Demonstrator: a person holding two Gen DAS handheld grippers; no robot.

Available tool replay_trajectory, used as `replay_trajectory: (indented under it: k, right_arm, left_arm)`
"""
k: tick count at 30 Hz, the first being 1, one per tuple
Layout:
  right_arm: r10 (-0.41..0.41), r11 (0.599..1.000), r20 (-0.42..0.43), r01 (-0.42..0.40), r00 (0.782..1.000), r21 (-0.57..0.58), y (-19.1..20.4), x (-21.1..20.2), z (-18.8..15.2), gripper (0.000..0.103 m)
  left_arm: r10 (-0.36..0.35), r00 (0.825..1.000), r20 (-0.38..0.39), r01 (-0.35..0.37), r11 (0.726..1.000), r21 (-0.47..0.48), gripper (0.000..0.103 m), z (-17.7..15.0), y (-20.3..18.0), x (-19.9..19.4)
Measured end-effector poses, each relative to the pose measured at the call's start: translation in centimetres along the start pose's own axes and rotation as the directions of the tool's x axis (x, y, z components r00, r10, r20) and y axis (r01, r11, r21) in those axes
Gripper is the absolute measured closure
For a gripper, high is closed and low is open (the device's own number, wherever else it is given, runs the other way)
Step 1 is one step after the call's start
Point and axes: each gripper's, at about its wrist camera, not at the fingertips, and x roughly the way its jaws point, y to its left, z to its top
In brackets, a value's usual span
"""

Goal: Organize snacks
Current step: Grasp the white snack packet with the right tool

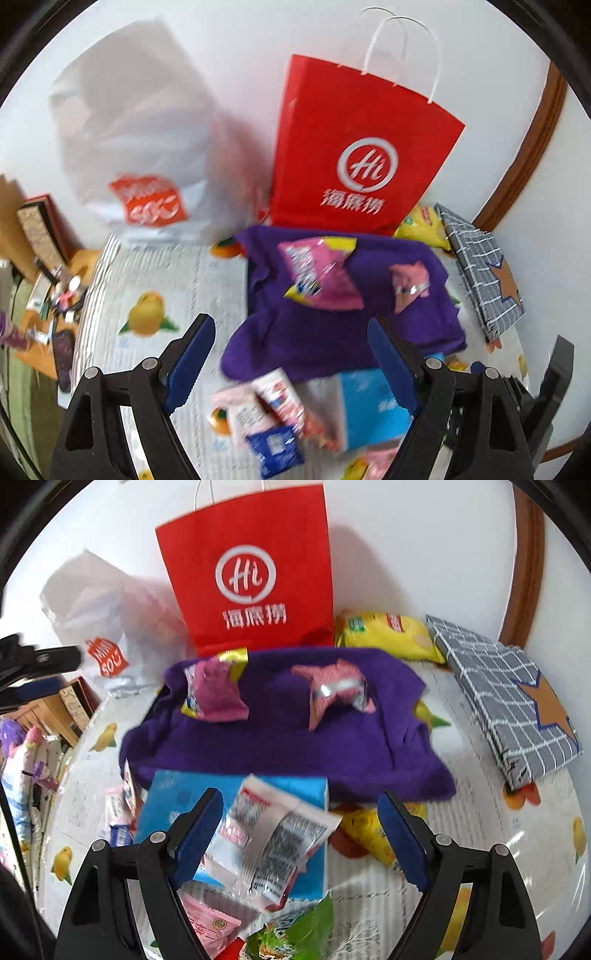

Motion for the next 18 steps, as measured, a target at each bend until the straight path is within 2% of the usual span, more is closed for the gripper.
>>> replay_trajectory:
  k: [2,5,8,11,12,13,18]
  right_arm:
    - [0.010,1.000,-0.007,-0.010,1.000,0.002,0.5,0.6,-0.5,0.017]
    - [-0.038,0.999,-0.011,0.038,0.999,-0.011,1.4,1.6,-1.0,0.017]
    - [-0.069,0.997,0.028,0.070,0.997,-0.035,2.5,1.9,-1.3,0.017]
    - [-0.090,0.993,0.059,0.094,0.994,-0.074,3.4,1.8,-1.4,0.029]
    - [-0.086,0.992,0.066,0.092,0.994,-0.085,3.5,1.6,-1.4,0.043]
    - [-0.077,0.992,0.066,0.083,0.995,-0.091,3.5,1.5,-1.5,0.051]
    - [-0.071,0.990,0.073,0.079,0.995,-0.118,2.8,0.3,-2.2,0.056]
  left_arm:
    - [0.013,1.000,-0.005,-0.013,1.000,-0.015,0.019,-1.3,1.2,-0.3]
    - [0.041,0.999,-0.024,-0.042,0.998,-0.040,0.019,-3.5,2.8,-0.4]
    - [0.070,0.996,-0.047,-0.073,0.996,-0.055,0.019,-5.7,4.2,-0.5]
    - [0.097,0.993,-0.063,-0.101,0.993,-0.058,0.019,-7.2,4.8,-0.5]
    - [0.101,0.993,-0.066,-0.105,0.993,-0.061,0.019,-7.7,5.0,-0.5]
    - [0.100,0.993,-0.068,-0.105,0.992,-0.065,0.019,-8.2,5.2,-0.5]
    - [0.076,0.994,-0.075,-0.085,0.990,-0.113,0.019,-10.1,5.9,-0.4]
